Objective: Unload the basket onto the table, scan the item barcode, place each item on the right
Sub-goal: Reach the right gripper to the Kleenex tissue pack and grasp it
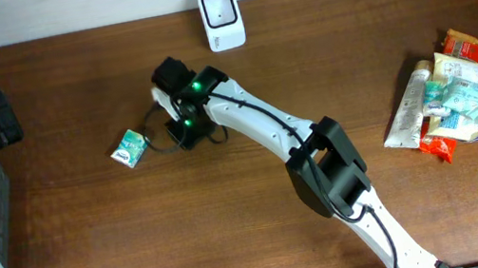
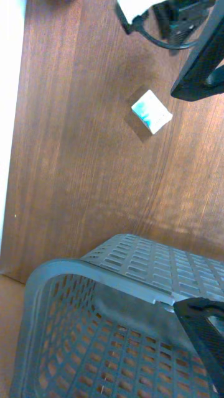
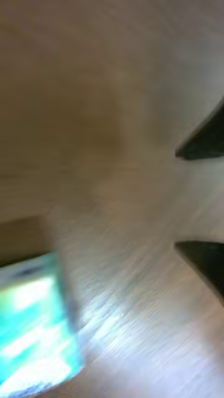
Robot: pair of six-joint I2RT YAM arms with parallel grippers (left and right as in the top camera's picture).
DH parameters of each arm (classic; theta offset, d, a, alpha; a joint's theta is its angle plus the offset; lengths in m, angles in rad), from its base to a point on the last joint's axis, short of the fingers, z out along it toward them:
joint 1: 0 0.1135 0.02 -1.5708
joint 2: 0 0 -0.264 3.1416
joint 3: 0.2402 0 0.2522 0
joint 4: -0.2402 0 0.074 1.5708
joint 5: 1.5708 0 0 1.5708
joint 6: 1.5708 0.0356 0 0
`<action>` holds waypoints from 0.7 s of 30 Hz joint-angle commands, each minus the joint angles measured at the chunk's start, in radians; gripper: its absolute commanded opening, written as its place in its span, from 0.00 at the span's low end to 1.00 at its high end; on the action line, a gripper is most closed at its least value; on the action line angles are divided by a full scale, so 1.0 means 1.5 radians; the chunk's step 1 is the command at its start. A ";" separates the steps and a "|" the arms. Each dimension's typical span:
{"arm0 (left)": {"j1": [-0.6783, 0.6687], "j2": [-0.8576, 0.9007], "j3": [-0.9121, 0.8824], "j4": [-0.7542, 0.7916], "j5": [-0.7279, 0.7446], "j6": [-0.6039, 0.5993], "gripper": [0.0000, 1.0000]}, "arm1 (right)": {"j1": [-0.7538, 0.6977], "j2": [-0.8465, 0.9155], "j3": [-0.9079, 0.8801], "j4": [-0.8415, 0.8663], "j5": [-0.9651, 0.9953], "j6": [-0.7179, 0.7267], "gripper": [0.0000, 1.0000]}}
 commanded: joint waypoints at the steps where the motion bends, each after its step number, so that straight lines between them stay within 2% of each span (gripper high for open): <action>1: 0.004 0.001 0.002 0.001 0.007 0.008 0.99 | 0.005 -0.031 0.018 0.126 0.016 -0.035 0.67; 4: 0.004 0.001 0.002 0.001 0.007 0.008 0.99 | 0.032 0.000 0.018 0.303 0.019 -0.061 0.77; 9: 0.004 0.001 0.002 0.001 0.007 0.008 0.99 | 0.073 0.066 0.018 0.398 0.072 -0.146 0.82; 15: 0.004 0.001 0.002 0.001 0.007 0.008 0.99 | 0.083 0.096 0.017 0.379 0.073 -0.151 0.82; 21: 0.004 0.001 0.002 0.001 0.007 0.008 0.99 | 0.048 0.090 0.026 0.157 0.093 -0.150 0.76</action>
